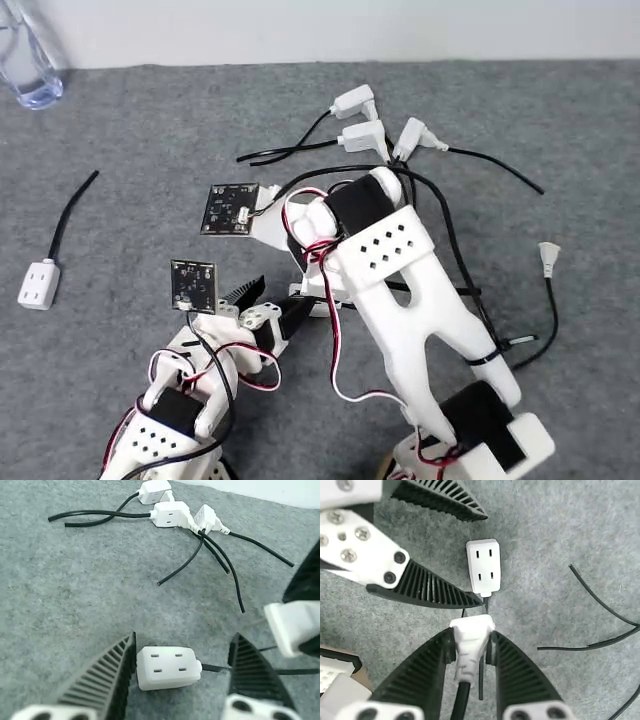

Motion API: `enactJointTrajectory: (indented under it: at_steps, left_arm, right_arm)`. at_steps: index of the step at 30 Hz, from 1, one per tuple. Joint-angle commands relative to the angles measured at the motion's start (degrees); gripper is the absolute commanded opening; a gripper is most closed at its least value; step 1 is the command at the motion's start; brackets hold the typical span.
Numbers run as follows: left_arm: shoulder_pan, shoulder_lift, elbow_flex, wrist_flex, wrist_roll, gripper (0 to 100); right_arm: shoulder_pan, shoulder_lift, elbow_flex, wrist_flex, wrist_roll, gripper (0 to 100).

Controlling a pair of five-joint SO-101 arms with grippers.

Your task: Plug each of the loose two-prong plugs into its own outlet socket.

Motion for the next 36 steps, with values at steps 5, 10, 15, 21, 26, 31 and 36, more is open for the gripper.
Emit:
enactJointTrajectory:
  at_steps: [5,10,15,21,26,31,36]
  left_arm:
    - [-8.00,-0.53,-0.57,0.09,-0.18,29]
    - [-21.80,-0.62,-0.48,0.09,-0.18,29]
    - [-35.08,-0.62,-0.31,0.26,-0.18,29]
    - [-45.45,-0.53,-0.31,0.44,-0.18,29]
    - [-46.07,-0.53,-0.31,0.44,-0.18,29]
    - [-46.07,-0.53,-0.31,0.44,-0.18,29]
    - [-45.98,-0.53,-0.31,0.44,-0.97,29]
  right_arm:
    - [1.54,0.66,-0.53,1.27,-0.09,0.9]
    - [5.49,4.44,-0.62,0.04,0.18,0.9]
    - [5.67,8.40,-0.62,-2.86,-0.26,0.9]
    - [4.18,14.99,-3.16,-5.67,-0.26,0.9]
    - [3.56,24.48,-11.16,-5.05,-0.35,0.9]
    - [2.33,30.02,-18.20,-4.88,-2.02,0.9]
    - [-1.19,32.40,-19.52,-2.95,-2.29,0.9]
